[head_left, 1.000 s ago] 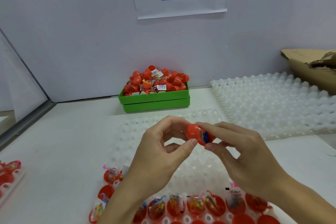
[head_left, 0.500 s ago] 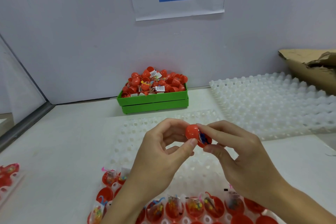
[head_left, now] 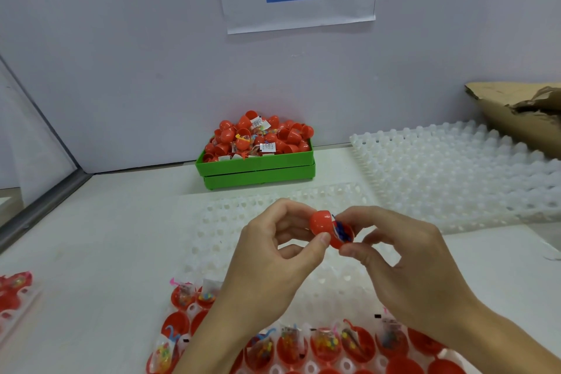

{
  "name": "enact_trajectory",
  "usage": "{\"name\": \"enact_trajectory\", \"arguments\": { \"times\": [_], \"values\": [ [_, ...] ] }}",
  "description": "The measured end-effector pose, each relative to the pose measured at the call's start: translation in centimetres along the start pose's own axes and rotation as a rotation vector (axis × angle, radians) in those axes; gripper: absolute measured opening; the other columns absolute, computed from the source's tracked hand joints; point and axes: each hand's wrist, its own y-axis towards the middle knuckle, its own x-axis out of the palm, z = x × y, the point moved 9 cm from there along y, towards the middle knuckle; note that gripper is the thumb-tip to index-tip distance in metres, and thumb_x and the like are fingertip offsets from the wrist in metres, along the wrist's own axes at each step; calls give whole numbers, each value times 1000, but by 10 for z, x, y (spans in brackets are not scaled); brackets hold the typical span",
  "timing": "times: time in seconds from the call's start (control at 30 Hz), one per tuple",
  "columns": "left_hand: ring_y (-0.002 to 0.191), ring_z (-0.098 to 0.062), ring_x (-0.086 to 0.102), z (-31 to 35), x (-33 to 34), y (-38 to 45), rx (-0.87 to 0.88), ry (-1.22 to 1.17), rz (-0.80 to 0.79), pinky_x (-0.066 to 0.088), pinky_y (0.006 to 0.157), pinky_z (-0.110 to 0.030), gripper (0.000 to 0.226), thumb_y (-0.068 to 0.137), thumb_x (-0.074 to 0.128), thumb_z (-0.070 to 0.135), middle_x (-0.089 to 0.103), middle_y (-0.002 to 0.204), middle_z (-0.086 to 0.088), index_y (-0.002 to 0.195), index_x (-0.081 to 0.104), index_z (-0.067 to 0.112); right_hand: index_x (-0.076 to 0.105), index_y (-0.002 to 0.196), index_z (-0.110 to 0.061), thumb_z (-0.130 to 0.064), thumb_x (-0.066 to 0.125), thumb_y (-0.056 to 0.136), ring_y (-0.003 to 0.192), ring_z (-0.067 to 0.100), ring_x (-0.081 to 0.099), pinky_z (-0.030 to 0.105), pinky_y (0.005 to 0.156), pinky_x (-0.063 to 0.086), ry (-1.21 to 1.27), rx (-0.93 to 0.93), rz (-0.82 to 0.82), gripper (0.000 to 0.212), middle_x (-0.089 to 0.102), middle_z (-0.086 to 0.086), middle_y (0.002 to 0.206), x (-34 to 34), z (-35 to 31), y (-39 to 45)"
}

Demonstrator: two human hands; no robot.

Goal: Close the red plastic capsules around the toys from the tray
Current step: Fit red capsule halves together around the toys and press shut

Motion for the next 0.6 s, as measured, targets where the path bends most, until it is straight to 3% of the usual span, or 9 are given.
{"name": "enact_trajectory", "arguments": {
  "times": [0.1,0.23,0.33,0.43,0.6],
  "values": [
    [88,-18,71,1,2,0,-2,-53,-13,61,75,-36,15,81,71,19,74,92,-1,95,67,24,69,108,-15,-5,66,84,88,6,64,17,69,52,-30,-54,-43,25,69,-11,95,3,-4,1],
    [90,-20,72,-1,3,1,-15,-115,-28,59,73,-27,18,86,71,9,75,93,-3,100,67,19,69,107,-12,9,65,84,89,8,62,9,73,48,-32,-79,-62,31,65,-4,97,6,-1,0],
    [88,-18,72,0,5,0,-12,-78,-43,59,74,-25,21,89,69,6,76,91,-1,103,68,21,69,107,-14,2,67,83,87,4,62,9,71,48,-49,-85,-40,29,67,-6,95,3,-2,0],
    [87,-16,72,4,7,-1,9,-9,-47,60,75,-27,19,86,70,15,75,89,3,101,69,27,67,105,-20,-7,68,82,85,3,64,18,67,51,-21,-52,-17,26,68,-15,91,2,-2,0],
    [89,-13,72,9,10,-2,49,63,-77,57,76,-21,23,83,69,20,75,93,8,101,66,34,59,102,-31,-11,70,80,84,1,66,16,69,53,55,19,2,32,68,-20,91,-1,1,2]
  ]
}}
